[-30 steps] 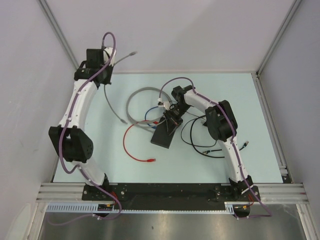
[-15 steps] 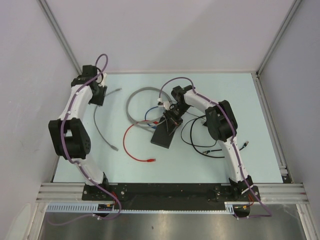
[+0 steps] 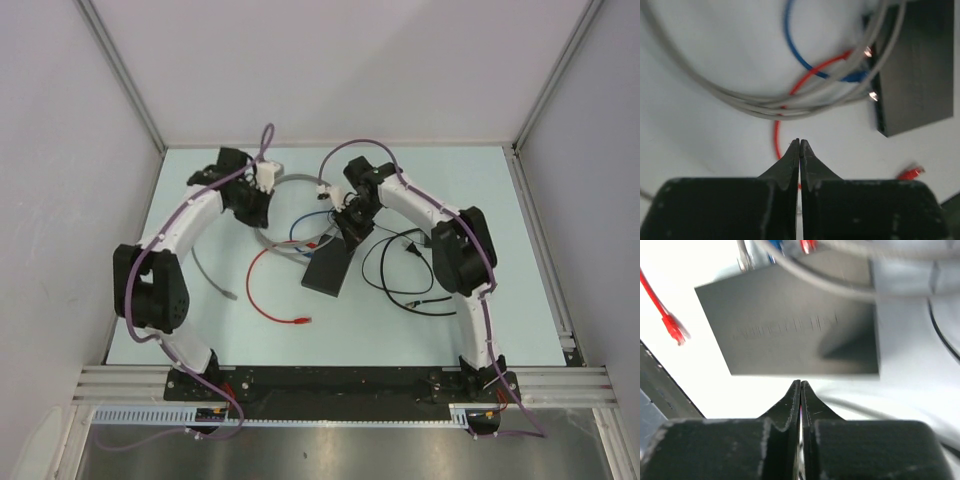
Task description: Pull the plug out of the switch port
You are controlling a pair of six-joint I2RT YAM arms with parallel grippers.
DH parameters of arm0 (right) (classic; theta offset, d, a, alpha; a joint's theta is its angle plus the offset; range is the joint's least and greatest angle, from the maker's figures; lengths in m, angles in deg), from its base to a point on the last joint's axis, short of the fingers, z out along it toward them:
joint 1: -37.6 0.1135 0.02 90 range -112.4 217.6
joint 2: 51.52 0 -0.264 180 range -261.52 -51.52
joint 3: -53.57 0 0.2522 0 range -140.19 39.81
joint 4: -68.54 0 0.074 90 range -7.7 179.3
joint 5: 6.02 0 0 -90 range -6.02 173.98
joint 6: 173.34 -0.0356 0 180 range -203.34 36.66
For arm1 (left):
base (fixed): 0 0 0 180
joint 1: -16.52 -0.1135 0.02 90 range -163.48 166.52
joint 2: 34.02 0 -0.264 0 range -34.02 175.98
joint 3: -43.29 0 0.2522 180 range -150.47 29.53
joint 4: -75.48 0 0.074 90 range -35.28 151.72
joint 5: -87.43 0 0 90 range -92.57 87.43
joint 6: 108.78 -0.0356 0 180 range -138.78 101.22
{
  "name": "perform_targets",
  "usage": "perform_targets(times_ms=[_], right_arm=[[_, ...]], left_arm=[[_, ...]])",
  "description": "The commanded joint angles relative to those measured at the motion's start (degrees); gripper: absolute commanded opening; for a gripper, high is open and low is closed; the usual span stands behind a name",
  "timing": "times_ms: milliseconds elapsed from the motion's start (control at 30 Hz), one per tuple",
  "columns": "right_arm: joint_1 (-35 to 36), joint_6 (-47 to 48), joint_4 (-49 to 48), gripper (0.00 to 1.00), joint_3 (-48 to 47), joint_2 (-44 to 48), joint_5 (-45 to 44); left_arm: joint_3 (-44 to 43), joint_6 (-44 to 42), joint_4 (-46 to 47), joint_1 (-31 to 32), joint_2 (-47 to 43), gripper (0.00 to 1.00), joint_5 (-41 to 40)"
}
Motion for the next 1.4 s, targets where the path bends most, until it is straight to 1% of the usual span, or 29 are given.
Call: perform_targets(times_ms=[0, 33, 100, 167, 300, 400, 500, 667, 800, 900, 1033, 1067, 1100, 1200, 1233, 1300, 1333, 1367], right_arm=[[-1.0, -0.1, -1.7, 0.00, 7.1, 7.0, -7.3], [-1.2, -0.2, -1.9, 0.00, 8.0, 7.7, -7.9], [-1.1, -0.8, -3.1, 0.00, 11.0, 8.0, -10.3], [-1.2, -1.0, -3.5, 0.00, 11.9, 7.7, -11.0], [-1.5, -1.1, -3.9, 0.00, 11.6, 5.5, -11.7], [-1.6, -0.6, -3.8, 0.00, 9.4, 2.5, -11.5], [-1.6, -0.5, -3.6, 0.00, 6.0, -0.4, -11.2], [-1.8, -0.9, -3.3, 0.00, 1.7, -3.9, -9.7], [-2.3, -1.0, -3.1, 0.00, -0.9, -6.7, -9.7], [-3.5, -1.0, -2.0, 0.00, -2.7, -7.6, -9.6], [-5.5, -1.2, -1.1, 0.00, -2.8, -5.3, -9.9], [-5.7, -1.3, -1.1, 0.00, -2.6, -4.6, -9.9], [-5.9, -1.4, -1.1, 0.00, -2.2, -2.7, -10.0], [-6.3, -2.1, -1.4, 0.00, -2.0, 0.9, -10.3], [-6.3, -2.4, -1.4, 0.00, -2.2, 2.0, -9.8], [-6.8, -4.0, -1.7, 0.00, -4.7, 4.3, -8.2], [-8.0, -5.1, -3.0, 0.00, -5.0, 7.9, -5.9], [-8.6, -6.3, -5.2, 0.01, -4.8, 9.9, -4.8]], left_arm=[[10.4, 3.6, 4.3, 3.4, -2.4, 0.00, 8.9], [13.3, 3.7, 6.4, 4.6, -2.6, 0.00, 8.9], [15.4, 4.1, 7.6, 5.9, -2.3, 0.00, 9.1], [17.4, 4.0, 8.4, 7.7, -1.0, 0.00, 9.9], [19.2, 2.9, 11.0, 10.4, 1.1, 0.00, 11.9], [19.8, 3.2, 12.8, 12.2, 3.0, 0.00, 14.2], [19.1, 3.2, 13.4, 14.7, 5.2, 0.00, 16.3], [18.0, 3.5, 14.5, 17.1, 7.2, 0.00, 19.3], [14.4, 2.8, 14.2, 20.5, 9.2, 0.01, 21.8], [10.6, 2.3, 12.9, 22.6, 11.3, 0.02, 21.6], [7.6, 0.7, 8.4, 23.0, 11.1, 0.06, 22.4], [7.7, 0.0, 7.6, 22.7, 10.2, 0.08, 22.0], [8.0, -0.6, 6.9, 22.4, 8.0, 0.09, 21.7], [9.1, -1.3, 4.8, 19.8, 3.8, 0.19, 22.2], [9.4, -1.0, 4.4, 19.0, 3.1, 0.27, 22.0], [9.8, -1.2, 4.1, 16.9, 1.8, 0.35, 21.6], [10.0, -1.1, 4.0, 16.2, 0.8, 0.42, 21.5], [10.4, -1.1, 4.4, 15.2, 0.4, 0.44, 21.5]])
